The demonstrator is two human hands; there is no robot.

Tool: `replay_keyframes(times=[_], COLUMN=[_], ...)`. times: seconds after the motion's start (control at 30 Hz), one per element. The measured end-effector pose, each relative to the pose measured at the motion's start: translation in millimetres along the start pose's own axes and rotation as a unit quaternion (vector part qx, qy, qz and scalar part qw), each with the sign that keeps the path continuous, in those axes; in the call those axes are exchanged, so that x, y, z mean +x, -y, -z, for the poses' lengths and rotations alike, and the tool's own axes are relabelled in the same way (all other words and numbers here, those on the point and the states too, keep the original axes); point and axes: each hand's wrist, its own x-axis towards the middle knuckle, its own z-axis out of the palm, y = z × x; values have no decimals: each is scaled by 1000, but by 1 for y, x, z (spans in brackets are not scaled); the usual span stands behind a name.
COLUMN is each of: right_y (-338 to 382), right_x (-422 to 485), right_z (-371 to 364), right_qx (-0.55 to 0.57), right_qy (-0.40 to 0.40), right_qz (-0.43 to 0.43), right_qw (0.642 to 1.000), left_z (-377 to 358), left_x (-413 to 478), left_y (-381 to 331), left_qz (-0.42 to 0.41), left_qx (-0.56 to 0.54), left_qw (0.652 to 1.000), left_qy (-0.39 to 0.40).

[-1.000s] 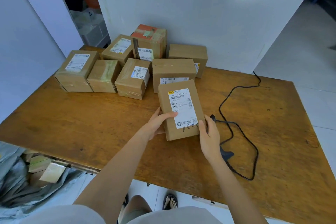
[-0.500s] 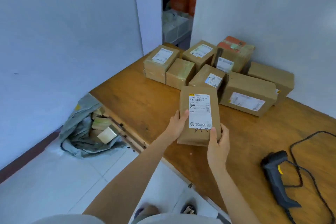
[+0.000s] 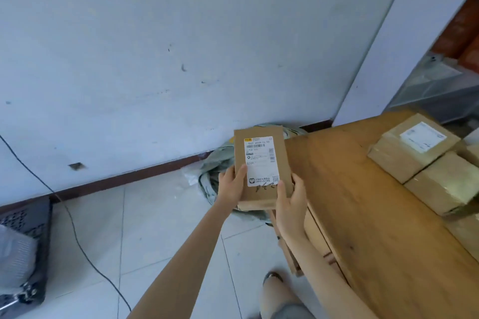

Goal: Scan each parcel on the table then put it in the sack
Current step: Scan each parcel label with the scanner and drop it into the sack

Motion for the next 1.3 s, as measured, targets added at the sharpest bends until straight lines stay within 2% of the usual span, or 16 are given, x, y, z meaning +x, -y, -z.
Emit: replay_keyframes(times=[0.1,0.23,0.43,0.53,0.73,0.83,0.97,1.07,1.17,1.3], right_y=[-3,-9,-13,-13,-26,-27,-7,9,23,38], right_x=[34,100,216,265,302,309,308,307,302,283], right_z=[-48,-97,-129,-136,-147,-161,-184,-192,-185,-155], right_qx=[-11,-11,-33,-85,-133,-158,-168,-197,-209,-227], right_qy=[31,35,3,-26,-76,-98,-138,-164,-190,-242], right_qz=[-3,-11,-54,-72,-112,-140,-177,-169,-185,-177], right_qw=[999,999,998,993,982,973,960,952,941,927], left_z=[24,35,17,5,-1,-3,-7,-17,-32,-61], left_x=[46,124,240,289,354,383,411,420,416,395], left_y=[-3,-29,-102,-134,-146,-152,-166,-179,-187,-188], left_qz=[4,3,11,12,42,46,-38,-73,-106,-192], left_qx=[-15,-1,8,64,159,155,250,284,311,341], left_qw=[1000,1000,997,988,968,957,921,896,869,813], left_qy=[-13,-11,79,144,188,242,297,333,370,430])
